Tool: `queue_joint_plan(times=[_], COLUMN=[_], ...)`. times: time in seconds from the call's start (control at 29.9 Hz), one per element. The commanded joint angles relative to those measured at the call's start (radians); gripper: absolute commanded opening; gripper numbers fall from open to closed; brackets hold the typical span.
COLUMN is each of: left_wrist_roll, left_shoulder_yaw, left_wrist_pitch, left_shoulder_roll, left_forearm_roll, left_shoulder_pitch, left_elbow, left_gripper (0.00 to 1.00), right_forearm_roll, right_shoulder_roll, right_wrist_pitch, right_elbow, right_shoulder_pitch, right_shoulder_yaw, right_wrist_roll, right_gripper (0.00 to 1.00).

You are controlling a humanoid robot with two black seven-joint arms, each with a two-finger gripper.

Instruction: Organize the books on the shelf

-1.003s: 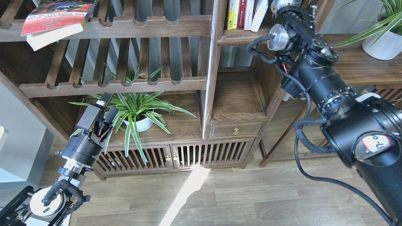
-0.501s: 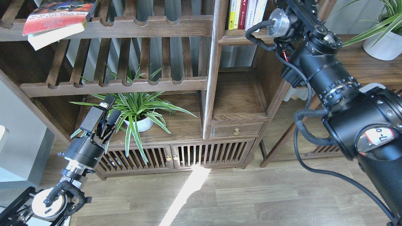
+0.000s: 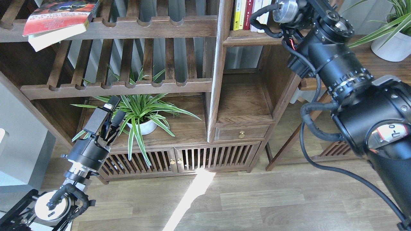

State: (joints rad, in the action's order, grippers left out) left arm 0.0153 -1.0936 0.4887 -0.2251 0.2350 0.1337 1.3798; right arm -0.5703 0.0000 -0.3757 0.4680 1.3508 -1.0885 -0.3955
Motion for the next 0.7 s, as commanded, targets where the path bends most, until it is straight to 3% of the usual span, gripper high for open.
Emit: queue_joint_plan(times=[0.0, 0.23, 0.43, 0.67], left_wrist_roll=[0.0, 0.0, -0.002, -0.005], left_shoulder_yaw=[0.0, -0.003, -0.014, -0.015], left_wrist_pitch=[0.0, 0.0, 0.0, 0.0], left_shoulder_roll=[0.0, -0.002, -0.01, -0.01], left_forearm_roll=[0.001, 0.003, 0.006, 0.01], left_shoulder_pitch=[0.0, 0.0, 0.003, 0.02], left_elbow=[0.001, 0.001, 0.001, 0.005], left_gripper=[0.94, 0.92, 0.92, 0.88], right_forearm_roll=[0.03, 0.038, 0.038, 0.037], right_shoulder_roll=[0.0, 0.0, -0.003, -0.107], right_wrist_pitch=[-0.087, -0.113, -0.113, -0.113], right_elbow=[0.06, 0.153, 0.276, 0.438], right_shoulder_pitch=[-0.006, -0.035, -0.091, -0.191], right_shoulder_yaw=[0.001, 0.001, -0.001, 0.002], right_wrist_roll=[0.021, 0.021, 0.02, 0.021], right_gripper=[0.48, 0.58, 0.73, 0.96])
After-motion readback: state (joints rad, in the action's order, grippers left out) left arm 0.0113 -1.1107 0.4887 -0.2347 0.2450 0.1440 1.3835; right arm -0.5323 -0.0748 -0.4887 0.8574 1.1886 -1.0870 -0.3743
